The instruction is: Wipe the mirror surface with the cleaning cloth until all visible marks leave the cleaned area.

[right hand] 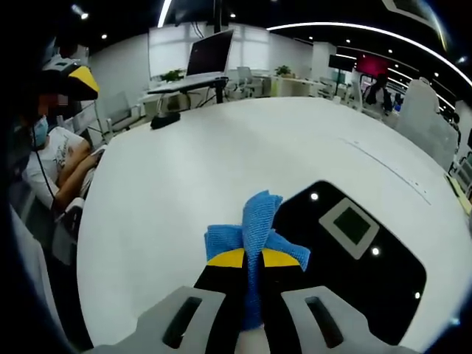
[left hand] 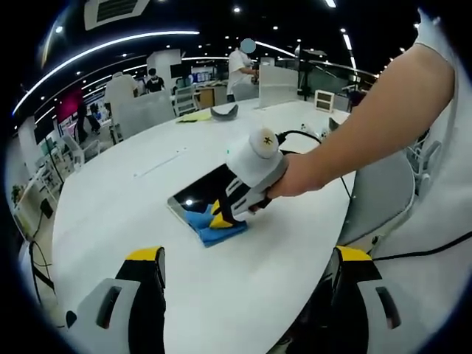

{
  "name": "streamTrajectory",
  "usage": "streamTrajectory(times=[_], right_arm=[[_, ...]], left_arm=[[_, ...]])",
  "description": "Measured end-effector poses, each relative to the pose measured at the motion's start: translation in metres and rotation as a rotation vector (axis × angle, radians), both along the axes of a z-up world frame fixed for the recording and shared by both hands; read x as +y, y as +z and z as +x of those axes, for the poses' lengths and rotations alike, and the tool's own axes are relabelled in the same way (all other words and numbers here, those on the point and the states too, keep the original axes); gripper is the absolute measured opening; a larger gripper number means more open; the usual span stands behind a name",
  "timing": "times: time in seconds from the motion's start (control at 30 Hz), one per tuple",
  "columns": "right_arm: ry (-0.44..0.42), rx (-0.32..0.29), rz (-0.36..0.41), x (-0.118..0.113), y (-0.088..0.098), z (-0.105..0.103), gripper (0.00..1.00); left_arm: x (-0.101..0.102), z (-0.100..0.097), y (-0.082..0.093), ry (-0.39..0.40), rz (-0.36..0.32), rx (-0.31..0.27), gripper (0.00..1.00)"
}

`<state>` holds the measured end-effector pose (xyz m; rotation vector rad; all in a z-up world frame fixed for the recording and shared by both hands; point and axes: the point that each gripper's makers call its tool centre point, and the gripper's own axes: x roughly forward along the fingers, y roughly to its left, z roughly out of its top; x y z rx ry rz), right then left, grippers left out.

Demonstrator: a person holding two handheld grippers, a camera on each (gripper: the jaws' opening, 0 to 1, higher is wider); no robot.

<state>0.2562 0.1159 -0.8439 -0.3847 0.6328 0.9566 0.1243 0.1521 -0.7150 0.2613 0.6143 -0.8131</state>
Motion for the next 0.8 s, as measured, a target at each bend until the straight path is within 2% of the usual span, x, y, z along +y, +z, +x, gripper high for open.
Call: streamTrajectory(times=[0.33,0.5,0.63,0.8], right_arm=[[-0.097,-0.007,0.001,0.001,-0.001,0.001,0.02],[-0.191,-0.025,0.004,0.003,-0.001,0.003,0.02],[-0.22,-0.05,-0.017,0.006,-0.001,0.004,0.02],[-0.221,-0.049,-0.018,0.008,-0.001,0.007,0.02]], left_arm=[[-0.001,0.002,-0.005,-0.012,0.01,0.009,0.94],[-0.001,0.01,-0.003,-0.013,0.005,0.004,0.94],[0.001,0.012,-0.004,-0.014,0.007,0.005,0.94],[0.005,0.015,-0.004,-0.004,0.006,0.006,0.94]])
